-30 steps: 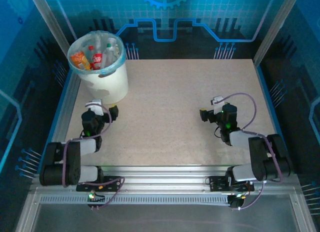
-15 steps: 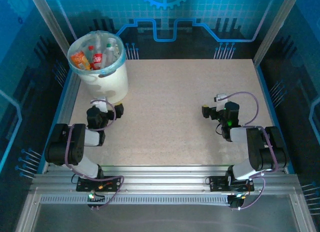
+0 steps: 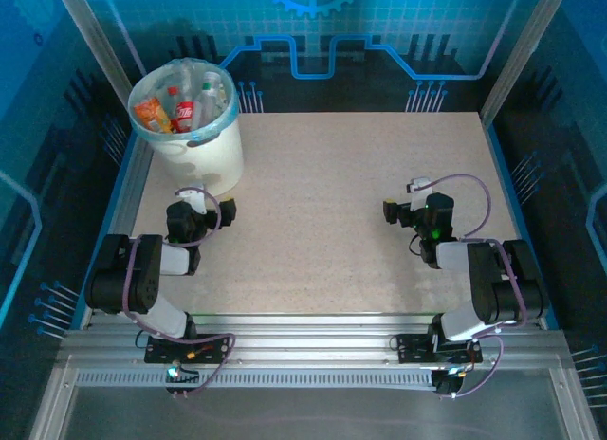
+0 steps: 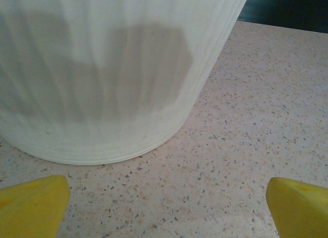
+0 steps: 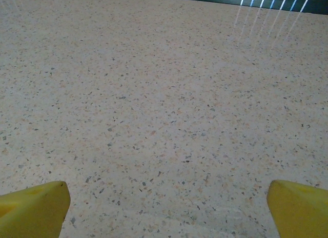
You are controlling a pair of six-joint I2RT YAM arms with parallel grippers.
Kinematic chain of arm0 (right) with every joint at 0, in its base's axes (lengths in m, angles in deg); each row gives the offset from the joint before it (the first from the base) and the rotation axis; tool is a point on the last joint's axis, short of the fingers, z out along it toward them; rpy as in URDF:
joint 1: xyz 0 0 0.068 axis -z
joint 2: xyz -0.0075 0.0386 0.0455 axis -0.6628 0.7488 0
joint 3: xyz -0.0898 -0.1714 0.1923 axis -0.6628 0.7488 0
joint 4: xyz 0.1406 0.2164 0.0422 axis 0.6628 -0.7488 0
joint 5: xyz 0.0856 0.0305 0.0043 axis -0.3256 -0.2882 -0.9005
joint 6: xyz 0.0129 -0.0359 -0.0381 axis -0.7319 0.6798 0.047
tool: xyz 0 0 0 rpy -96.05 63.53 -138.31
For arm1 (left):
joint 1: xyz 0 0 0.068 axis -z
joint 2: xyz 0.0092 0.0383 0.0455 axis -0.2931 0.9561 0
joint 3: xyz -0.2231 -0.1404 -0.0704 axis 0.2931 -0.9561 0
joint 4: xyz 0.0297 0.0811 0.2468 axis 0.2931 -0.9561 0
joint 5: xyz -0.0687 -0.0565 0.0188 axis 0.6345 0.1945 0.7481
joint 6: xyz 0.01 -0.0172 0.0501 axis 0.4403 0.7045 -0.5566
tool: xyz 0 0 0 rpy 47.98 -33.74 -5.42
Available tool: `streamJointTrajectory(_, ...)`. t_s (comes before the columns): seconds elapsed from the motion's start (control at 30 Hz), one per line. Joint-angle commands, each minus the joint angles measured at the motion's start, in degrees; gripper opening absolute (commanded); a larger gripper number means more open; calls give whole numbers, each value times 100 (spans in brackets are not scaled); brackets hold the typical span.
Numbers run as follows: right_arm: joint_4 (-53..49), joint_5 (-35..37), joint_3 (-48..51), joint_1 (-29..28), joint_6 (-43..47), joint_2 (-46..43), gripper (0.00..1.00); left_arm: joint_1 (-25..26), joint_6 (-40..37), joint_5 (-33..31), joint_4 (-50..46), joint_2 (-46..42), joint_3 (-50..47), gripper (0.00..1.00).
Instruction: Put the plastic bottles in the bin
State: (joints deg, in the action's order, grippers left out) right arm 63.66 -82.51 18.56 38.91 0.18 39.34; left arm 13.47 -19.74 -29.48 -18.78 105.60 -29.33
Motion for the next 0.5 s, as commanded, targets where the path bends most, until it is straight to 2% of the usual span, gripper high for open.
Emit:
streamJointTrajectory(0.0,122,93,-70,-39,-37,20,100,81,-217,173,-120,-115,187,99)
streamJointTrajectory(0.37,122,110,-70,-53,-27,25,100,115,-244,62,-192,-120,228,99)
streamJointTrajectory(0.47,131,127,-62,-64,-30,21,100,172,-226,-202,-213,-120,231,99)
